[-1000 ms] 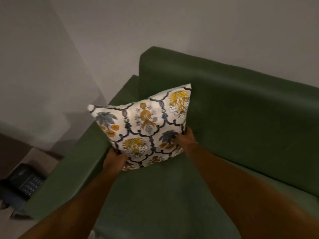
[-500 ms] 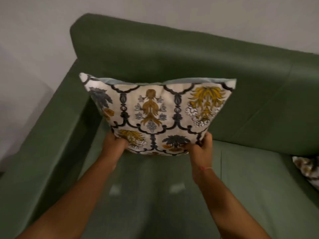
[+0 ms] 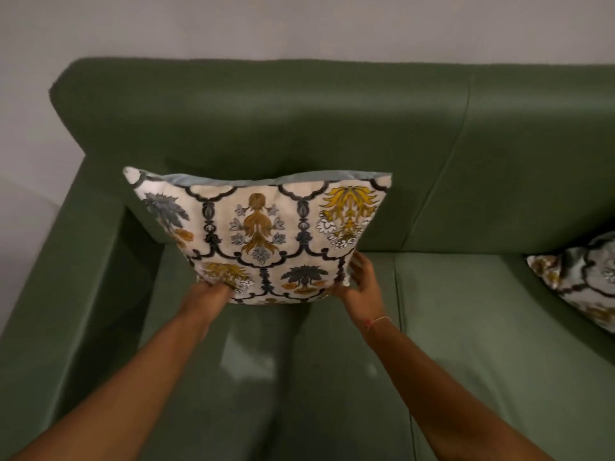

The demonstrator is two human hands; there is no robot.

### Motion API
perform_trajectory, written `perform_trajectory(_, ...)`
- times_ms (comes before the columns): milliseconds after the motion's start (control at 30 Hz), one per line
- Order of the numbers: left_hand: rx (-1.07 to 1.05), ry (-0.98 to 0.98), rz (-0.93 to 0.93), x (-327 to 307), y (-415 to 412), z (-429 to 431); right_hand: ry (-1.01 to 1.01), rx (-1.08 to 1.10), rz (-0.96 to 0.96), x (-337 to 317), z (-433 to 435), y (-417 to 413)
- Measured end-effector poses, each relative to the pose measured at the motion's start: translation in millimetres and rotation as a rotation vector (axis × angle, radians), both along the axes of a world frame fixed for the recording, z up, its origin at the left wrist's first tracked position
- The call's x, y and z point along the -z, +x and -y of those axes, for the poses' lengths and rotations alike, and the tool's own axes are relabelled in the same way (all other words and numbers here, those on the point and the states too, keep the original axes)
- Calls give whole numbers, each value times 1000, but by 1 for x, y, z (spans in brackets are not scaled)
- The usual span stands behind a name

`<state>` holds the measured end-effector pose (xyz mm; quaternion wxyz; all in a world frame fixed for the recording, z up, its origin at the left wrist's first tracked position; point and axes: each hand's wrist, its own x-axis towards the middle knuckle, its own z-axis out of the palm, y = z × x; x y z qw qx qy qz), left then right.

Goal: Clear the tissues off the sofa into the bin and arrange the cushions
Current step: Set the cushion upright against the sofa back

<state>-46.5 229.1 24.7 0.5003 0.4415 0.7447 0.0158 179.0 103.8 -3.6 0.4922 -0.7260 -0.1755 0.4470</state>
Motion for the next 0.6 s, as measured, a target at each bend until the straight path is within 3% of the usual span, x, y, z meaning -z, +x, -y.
perform_trajectory(100,201,-325,-36,-24,35,27,-5,83,-28,2,33,23)
perform_trajectory(167,342,-366,-32,-30,78,54,-3,204,-42,1,60,51)
perform_trajectory(367,571,-114,343,-22,275,151,-16,655,-23,-22,169,186)
perform_trajectory(600,756,16,446,1,506,221,-57,977,88,-41,297,352)
